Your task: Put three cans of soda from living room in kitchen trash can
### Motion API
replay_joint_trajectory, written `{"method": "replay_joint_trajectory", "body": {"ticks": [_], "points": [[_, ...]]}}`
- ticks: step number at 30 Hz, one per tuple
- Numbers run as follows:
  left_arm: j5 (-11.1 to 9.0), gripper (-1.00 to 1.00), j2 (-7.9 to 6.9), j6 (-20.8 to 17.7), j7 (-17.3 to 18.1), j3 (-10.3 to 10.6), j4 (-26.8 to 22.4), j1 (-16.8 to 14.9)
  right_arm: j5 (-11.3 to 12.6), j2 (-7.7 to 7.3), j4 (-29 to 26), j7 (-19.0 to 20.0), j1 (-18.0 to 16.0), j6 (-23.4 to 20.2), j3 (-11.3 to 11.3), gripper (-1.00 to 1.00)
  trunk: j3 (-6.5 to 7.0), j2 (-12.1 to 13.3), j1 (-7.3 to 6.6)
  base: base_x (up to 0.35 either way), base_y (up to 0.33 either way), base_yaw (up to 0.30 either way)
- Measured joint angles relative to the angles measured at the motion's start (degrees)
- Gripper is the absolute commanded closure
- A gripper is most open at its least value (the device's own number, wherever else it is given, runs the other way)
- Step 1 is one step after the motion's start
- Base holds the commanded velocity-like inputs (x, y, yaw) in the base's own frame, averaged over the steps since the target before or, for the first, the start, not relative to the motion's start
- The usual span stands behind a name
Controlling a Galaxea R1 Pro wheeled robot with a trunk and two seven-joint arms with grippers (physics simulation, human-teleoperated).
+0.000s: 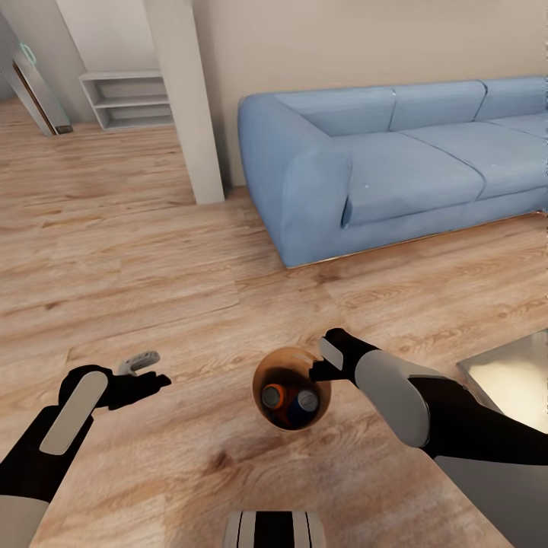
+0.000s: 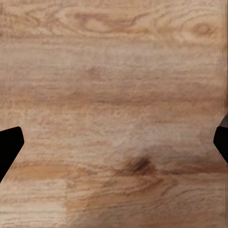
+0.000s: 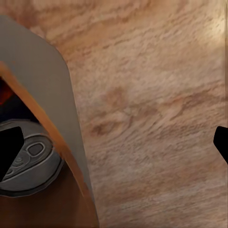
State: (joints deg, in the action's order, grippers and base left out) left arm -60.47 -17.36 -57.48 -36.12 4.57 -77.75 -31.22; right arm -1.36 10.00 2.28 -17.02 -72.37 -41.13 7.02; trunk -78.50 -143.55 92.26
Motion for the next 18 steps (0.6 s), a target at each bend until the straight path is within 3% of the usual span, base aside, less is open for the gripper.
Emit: {"method": "replay_joint_trajectory", "body": {"ticks": [8, 18], "points": [[0.0, -1.0, 0.04, -0.1, 0.0, 0.0, -0.6, 0.0, 0.0, 0.0, 0.0, 0.1, 0.1, -0.2, 0.0, -1.0, 1.77, 0.1, -0.21, 0.0, 0.0, 0.0], [0.0, -1.0, 0.01, -0.3, 0.1, -0.1, -2.4, 0.1, 0.1, 0.0, -0.3, 0.5, 2.7, 0.0, 0.0, -1.0, 3.99, 0.2, -0.46, 0.0, 0.0, 0.0]]}}
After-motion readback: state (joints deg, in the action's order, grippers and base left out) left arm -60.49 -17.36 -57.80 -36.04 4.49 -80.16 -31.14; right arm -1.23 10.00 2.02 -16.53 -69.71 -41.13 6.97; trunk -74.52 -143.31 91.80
